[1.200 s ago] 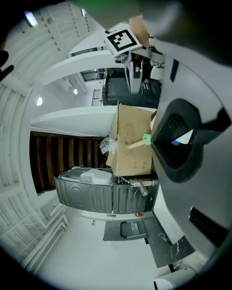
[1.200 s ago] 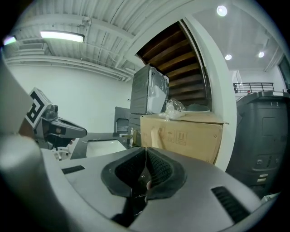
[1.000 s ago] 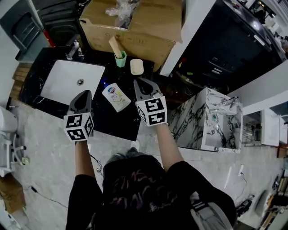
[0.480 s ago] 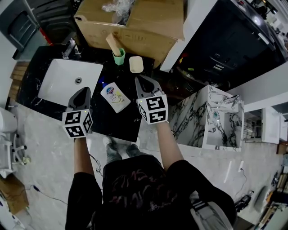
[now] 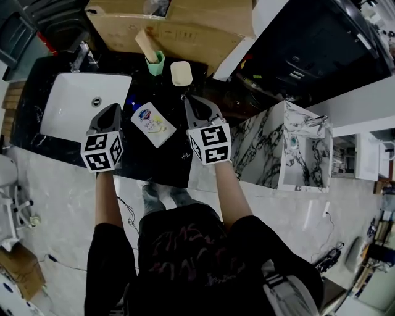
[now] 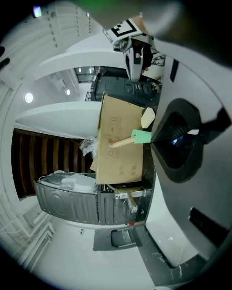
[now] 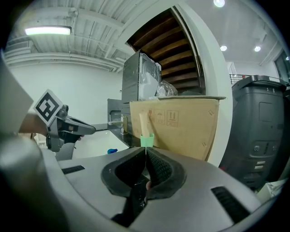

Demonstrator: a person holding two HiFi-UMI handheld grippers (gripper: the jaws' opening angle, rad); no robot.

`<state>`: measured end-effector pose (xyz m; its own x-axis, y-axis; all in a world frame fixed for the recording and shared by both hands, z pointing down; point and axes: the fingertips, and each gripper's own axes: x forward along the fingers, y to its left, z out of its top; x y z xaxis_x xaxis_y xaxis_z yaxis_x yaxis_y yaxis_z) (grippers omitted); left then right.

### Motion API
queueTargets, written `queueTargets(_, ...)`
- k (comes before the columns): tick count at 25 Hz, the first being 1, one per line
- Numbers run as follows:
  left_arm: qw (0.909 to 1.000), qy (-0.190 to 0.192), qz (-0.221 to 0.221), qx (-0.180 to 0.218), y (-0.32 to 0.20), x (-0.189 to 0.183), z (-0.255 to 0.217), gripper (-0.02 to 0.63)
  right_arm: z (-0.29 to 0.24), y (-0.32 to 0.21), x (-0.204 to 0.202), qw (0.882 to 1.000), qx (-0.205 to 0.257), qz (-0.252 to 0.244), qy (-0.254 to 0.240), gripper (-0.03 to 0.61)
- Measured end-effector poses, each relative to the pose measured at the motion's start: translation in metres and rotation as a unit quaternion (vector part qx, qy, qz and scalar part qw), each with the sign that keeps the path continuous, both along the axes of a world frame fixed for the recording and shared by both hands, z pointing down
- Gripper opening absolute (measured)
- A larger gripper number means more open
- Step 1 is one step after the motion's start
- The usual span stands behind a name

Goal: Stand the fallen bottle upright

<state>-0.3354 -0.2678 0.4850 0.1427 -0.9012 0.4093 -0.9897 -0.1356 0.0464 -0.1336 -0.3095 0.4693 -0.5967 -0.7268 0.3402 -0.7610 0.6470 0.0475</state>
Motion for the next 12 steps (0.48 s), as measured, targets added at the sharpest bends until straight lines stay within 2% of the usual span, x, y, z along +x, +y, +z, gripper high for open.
queueTargets(3, 0.9996, 0.02, 0.011, -0.014, -0.014, -0.004, 0.015, 0.017, 0.01, -0.003, 0.001, 1.0, -0.01, 0.008, -0.001, 0.015)
queueTargets(5, 0.9992, 0.017, 0.025, -0.026, -0.021, -0.004, 0.024, 0.018, 0.015, -0.004, 0.004, 1.0, -0.023, 0.015, -0.013, 0.015)
queueTargets(8, 0.9979, 0.014, 0.041, -0.047, -0.031, -0.003, 0.039, 0.02, 0.026, -0.005, 0.006, 0.999, -0.03, 0.019, 0.0, 0.015)
queueTargets(9, 0.9973, 0.015, 0.045, -0.055, -0.034, -0.003, 0.045, 0.036, 0.03, -0.005, 0.006, 0.999, -0.033, 0.019, 0.003, 0.021)
queueTargets(11, 0.9961, 0.019, 0.053, -0.069, -0.038, -0.002, 0.056, 0.12, 0.036, -0.004, 0.004, 0.999, -0.039, 0.018, 0.003, 0.031)
queueTargets(12, 0.9955, 0.02, 0.057, -0.073, -0.04, -0.002, 0.06, 0.13, 0.038, -0.004, 0.003, 0.999, -0.041, 0.016, 0.005, 0.037)
